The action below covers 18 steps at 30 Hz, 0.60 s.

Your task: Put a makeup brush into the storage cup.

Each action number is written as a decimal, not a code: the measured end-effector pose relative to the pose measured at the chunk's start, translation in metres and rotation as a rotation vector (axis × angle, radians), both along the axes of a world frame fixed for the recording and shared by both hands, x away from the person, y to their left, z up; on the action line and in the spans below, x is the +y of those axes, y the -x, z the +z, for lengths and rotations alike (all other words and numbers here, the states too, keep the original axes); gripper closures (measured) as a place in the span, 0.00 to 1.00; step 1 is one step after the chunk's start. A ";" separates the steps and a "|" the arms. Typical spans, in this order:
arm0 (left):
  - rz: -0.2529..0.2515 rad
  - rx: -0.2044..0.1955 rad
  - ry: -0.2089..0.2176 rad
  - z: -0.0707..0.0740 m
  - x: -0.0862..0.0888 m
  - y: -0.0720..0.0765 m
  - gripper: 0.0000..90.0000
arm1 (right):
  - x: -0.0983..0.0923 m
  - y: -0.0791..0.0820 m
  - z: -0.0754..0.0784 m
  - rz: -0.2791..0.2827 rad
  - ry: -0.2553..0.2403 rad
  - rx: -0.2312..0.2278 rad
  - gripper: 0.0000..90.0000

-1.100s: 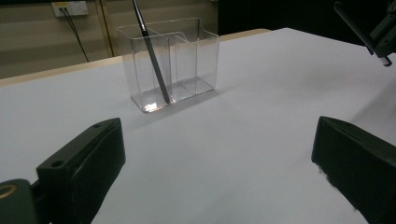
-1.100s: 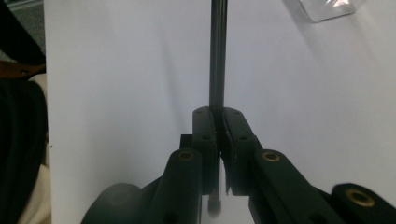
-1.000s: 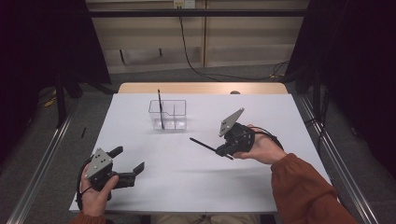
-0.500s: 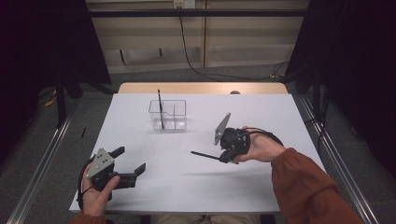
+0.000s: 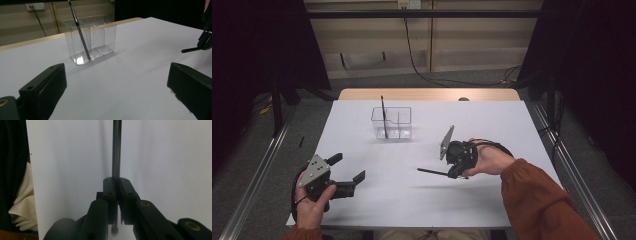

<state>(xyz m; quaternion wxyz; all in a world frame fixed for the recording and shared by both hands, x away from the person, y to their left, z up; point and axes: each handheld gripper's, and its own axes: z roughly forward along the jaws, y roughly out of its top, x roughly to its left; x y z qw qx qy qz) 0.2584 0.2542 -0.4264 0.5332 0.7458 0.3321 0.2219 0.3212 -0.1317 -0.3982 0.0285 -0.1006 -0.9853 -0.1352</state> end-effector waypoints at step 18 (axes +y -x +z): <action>-0.177 -0.004 -0.005 0.029 -0.025 -0.005 0.04 | -0.005 0.001 -0.004 0.000 -0.030 0.006 0.94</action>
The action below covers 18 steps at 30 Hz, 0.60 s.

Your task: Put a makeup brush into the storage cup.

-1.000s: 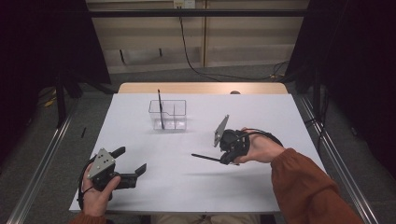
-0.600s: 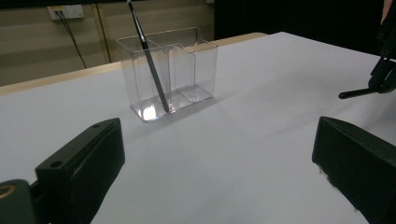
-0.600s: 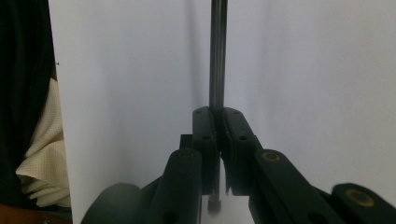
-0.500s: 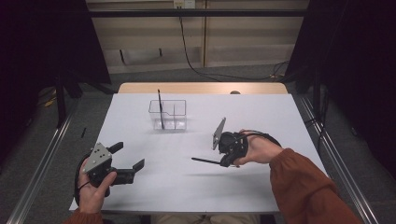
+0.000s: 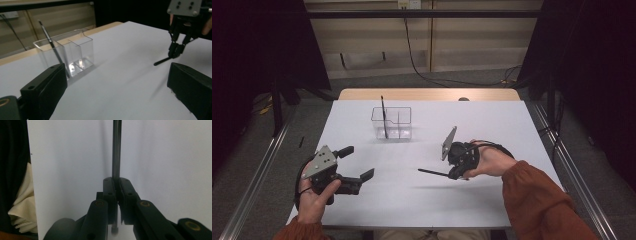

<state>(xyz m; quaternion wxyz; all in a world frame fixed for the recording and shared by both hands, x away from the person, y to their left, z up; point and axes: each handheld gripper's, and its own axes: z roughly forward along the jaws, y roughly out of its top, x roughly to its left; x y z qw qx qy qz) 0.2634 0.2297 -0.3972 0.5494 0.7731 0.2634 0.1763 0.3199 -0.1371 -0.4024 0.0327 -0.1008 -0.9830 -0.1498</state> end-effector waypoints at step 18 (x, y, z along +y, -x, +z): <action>-0.186 0.036 -0.088 0.009 -0.054 -0.017 0.04 | 0.003 0.000 -0.001 0.012 -0.008 0.007 0.94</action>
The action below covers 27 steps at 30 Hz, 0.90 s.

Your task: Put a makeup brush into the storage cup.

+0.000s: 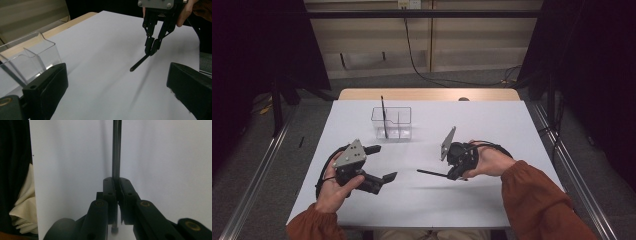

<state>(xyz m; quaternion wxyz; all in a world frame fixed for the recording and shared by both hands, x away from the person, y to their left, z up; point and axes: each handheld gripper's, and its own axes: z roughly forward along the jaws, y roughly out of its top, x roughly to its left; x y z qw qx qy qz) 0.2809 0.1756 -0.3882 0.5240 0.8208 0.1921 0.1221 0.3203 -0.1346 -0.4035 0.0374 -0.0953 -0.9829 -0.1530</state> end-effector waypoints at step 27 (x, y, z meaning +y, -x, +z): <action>-0.156 0.062 -0.204 0.007 -0.057 -0.021 0.04 | 0.010 0.003 0.004 0.033 0.002 -0.001 0.94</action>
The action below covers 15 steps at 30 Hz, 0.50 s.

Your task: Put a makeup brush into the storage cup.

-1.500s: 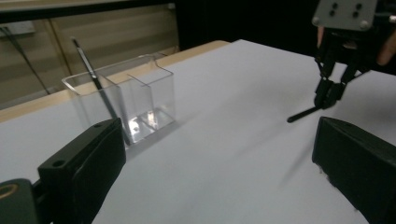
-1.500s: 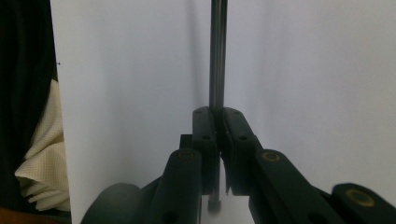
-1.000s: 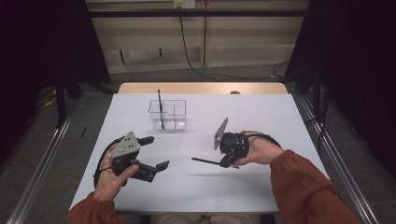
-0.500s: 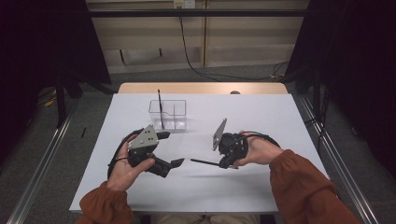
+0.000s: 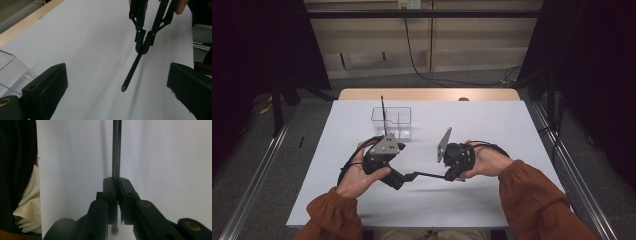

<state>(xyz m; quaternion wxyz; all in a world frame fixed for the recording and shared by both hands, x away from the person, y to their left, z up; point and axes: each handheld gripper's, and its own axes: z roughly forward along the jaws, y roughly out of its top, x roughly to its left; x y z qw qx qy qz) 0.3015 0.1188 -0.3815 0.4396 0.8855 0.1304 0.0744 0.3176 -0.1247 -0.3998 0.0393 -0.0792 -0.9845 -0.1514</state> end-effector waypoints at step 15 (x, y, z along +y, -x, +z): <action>-0.087 0.084 -0.195 -0.011 -0.020 -0.009 0.05 | 0.005 0.002 -0.001 0.025 0.020 0.004 0.94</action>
